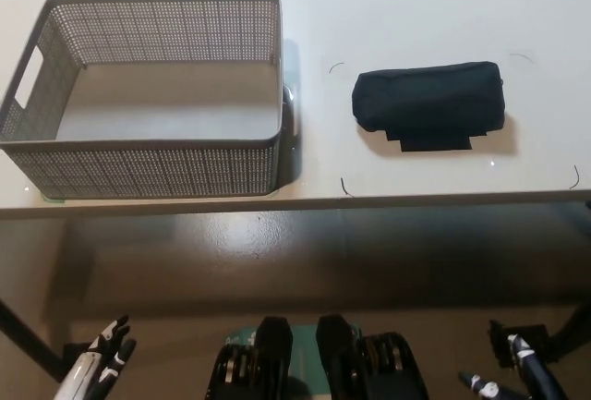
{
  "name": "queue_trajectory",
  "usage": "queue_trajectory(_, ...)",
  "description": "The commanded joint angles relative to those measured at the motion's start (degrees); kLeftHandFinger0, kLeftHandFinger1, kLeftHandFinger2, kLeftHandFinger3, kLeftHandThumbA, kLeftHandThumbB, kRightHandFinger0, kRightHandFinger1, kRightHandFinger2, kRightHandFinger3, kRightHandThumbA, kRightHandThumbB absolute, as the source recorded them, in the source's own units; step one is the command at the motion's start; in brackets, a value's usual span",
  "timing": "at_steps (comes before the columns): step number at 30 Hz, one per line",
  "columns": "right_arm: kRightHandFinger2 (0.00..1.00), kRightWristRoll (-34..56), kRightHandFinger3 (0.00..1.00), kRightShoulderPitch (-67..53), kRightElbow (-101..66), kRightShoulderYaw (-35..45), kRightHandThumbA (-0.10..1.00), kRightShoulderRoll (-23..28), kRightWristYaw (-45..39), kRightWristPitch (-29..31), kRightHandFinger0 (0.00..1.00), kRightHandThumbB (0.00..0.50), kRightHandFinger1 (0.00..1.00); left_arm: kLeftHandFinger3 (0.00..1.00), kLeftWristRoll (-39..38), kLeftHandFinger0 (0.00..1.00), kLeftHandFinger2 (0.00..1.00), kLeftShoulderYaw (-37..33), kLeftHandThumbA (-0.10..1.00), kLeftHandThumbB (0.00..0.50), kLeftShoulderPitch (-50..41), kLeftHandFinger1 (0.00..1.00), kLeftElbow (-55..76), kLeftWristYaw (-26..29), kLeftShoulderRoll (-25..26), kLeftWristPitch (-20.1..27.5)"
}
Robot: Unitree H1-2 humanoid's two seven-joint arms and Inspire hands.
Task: Use the right hand to pick up the pencil case on the right hand side and put it into a grey container on the left side
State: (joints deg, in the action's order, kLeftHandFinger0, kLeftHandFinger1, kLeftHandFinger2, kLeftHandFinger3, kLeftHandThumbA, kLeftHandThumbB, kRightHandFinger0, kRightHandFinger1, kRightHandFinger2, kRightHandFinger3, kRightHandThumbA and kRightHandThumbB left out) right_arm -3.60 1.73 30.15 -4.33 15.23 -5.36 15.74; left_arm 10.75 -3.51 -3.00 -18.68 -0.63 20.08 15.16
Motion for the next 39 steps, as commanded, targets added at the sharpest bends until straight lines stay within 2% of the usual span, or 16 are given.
queue_trajectory(1,1.00,-6.43,1.00,-5.16,-20.90,2.25,0.56,5.99,1.06,-1.82,1.00,0.324,1.00,1.00,1.03,1.00,1.00,0.62,1.00,0.286,0.88,1.00,1.69,0.05,1.76,3.79)
queue_trajectory(3,1.00,-6.76,1.00,-7.09,-26.81,4.03,0.61,7.74,0.94,-2.98,1.00,0.341,1.00,1.00,0.79,1.00,1.00,0.65,1.00,0.273,1.00,1.00,1.47,-0.08,1.83,4.35)
queue_trajectory(6,1.00,-8.56,1.00,-8.87,-32.70,6.18,0.69,9.46,1.53,-4.25,1.00,0.350,1.00,1.00,1.08,1.00,1.00,0.51,1.00,0.283,1.35,1.00,0.22,0.34,1.75,5.72)
queue_trajectory(9,1.00,-8.44,1.00,-10.07,-37.64,8.14,0.66,10.40,1.40,-5.46,1.00,0.350,1.00,1.00,1.01,1.00,1.00,0.57,1.00,0.274,1.21,1.00,0.01,0.36,1.74,5.63)
queue_trajectory(12,1.00,-8.97,1.00,-11.08,-42.67,9.78,0.68,10.97,0.96,-7.78,1.00,0.365,1.00,1.00,1.06,1.00,1.00,0.58,1.00,0.259,1.07,1.00,0.34,0.43,1.71,5.85)
queue_trajectory(14,1.00,-8.14,1.00,-11.22,-45.12,10.51,0.62,11.30,0.65,-8.00,1.00,0.344,1.00,1.00,1.27,1.00,1.00,0.66,1.00,0.278,0.82,1.00,1.22,0.32,1.78,4.35)
queue_trajectory(15,1.00,-8.08,1.00,-11.43,-46.80,10.95,0.60,11.34,0.55,-8.90,1.00,0.344,1.00,1.00,1.12,1.00,1.00,0.73,1.00,0.273,0.79,1.00,1.30,0.27,1.82,4.42)
queue_trajectory(18,1.00,-10.37,1.00,-11.54,-51.34,12.45,0.63,11.66,0.49,-11.00,1.00,0.360,1.00,1.00,1.29,1.00,1.00,0.86,1.00,0.275,0.81,1.00,1.79,0.42,1.88,4.18)
queue_trajectory(21,1.00,-11.35,1.00,-10.89,-54.54,13.68,0.62,11.88,0.36,-11.53,1.00,0.356,1.00,1.00,1.32,1.00,1.00,0.88,1.00,0.263,0.92,1.00,1.56,0.37,2.05,4.24)
queue_trajectory(23,1.00,-10.48,1.00,-9.55,-55.65,14.35,0.61,12.19,0.15,-11.86,1.00,0.361,1.00,1.00,1.23,1.00,1.00,0.86,1.00,0.258,1.08,1.00,1.03,0.39,2.02,4.62)
queue_trajectory(28,1.00,-8.00,1.00,-5.29,-58.27,15.15,0.69,13.41,-1.61,-15.55,1.00,0.370,1.00,1.00,1.30,1.00,1.00,0.76,1.00,0.258,0.76,1.00,0.18,0.29,2.28,5.13)
queue_trajectory(31,1.00,-8.78,1.00,-0.40,-60.44,14.41,0.78,14.40,-3.40,-20.13,1.00,0.416,1.00,1.00,1.25,1.00,1.00,0.96,1.00,0.265,0.13,1.00,0.68,0.08,2.46,3.96)
queue_trajectory(32,1.00,-9.28,1.00,1.04,-60.89,14.05,0.81,14.74,-3.92,-21.31,1.00,0.434,1.00,1.00,1.10,1.00,1.00,1.11,1.00,0.251,-0.05,1.00,1.00,0.04,2.48,3.68)
queue_trajectory(36,1.00,-15.67,1.00,8.38,-61.41,11.29,0.95,16.87,-6.30,-23.50,1.00,0.443,1.00,1.00,1.58,1.00,1.00,1.15,1.00,0.233,-0.38,1.00,1.11,0.13,2.80,3.84)
queue_trajectory(38,1.00,-19.54,1.00,13.60,-61.20,8.81,0.90,17.67,-8.49,-26.20,1.00,0.427,1.00,1.00,1.51,1.00,1.00,1.20,1.00,0.244,-0.40,1.00,1.18,0.08,2.78,3.74)
queue_trajectory(39,1.00,-21.23,1.00,15.82,-60.64,7.59,0.89,18.04,-9.31,-26.92,1.00,0.438,1.00,1.00,1.38,1.00,1.00,1.27,1.00,0.246,-0.39,1.00,1.12,0.07,2.73,3.79)
